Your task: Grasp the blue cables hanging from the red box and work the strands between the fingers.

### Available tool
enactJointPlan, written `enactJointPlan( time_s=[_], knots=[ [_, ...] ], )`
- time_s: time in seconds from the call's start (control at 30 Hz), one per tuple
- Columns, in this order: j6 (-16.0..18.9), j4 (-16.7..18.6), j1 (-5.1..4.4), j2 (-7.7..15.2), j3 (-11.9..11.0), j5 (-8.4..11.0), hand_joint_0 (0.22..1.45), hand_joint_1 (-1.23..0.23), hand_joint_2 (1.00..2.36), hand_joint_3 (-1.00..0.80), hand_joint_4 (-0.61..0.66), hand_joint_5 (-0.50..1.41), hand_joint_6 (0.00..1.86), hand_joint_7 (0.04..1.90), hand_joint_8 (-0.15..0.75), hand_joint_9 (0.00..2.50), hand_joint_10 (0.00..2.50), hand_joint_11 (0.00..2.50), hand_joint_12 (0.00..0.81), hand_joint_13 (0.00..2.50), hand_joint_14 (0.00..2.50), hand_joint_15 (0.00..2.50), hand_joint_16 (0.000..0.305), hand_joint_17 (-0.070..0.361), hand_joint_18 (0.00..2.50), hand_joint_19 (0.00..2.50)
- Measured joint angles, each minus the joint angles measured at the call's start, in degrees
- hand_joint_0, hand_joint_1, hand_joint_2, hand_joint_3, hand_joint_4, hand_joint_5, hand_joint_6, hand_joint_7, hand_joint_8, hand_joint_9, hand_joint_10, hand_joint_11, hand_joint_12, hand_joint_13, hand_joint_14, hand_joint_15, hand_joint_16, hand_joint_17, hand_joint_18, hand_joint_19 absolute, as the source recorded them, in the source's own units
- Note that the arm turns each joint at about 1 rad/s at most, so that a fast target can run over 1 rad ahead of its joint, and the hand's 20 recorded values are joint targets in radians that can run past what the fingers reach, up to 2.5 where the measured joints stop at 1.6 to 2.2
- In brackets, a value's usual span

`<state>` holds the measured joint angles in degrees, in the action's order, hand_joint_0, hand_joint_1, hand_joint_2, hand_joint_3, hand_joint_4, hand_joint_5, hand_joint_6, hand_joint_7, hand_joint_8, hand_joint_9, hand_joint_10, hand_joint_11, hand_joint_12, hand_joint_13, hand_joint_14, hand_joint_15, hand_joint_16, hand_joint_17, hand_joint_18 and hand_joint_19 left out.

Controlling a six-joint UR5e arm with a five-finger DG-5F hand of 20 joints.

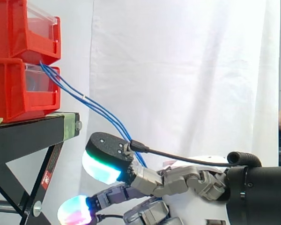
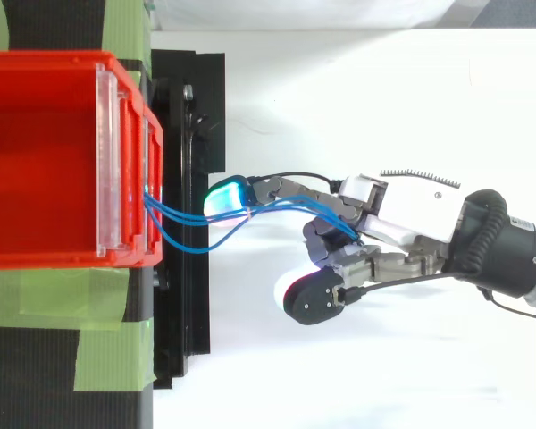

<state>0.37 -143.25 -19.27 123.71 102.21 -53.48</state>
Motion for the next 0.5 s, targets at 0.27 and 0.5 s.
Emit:
enactJointPlan(
  time_s=[0.27,0.5],
  knots=[
    [-1.7,-0.9,-0.02,0.0,0.0,-0.11,0.73,-0.55,1.00,-1.00,0.22,-0.19,0.01,0.73,0.406,0.67,2.50,2.50,0.432,0.95,2.50,1.58,0.052,0.116,1.45,1.50],
    [-1.8,-0.1,-0.06,0.0,-0.1,-0.13,0.73,-0.55,1.00,-1.00,0.22,-0.19,0.01,0.73,0.412,0.68,2.50,2.50,0.425,0.96,2.50,1.58,0.052,0.118,1.47,1.47]
  ],
)
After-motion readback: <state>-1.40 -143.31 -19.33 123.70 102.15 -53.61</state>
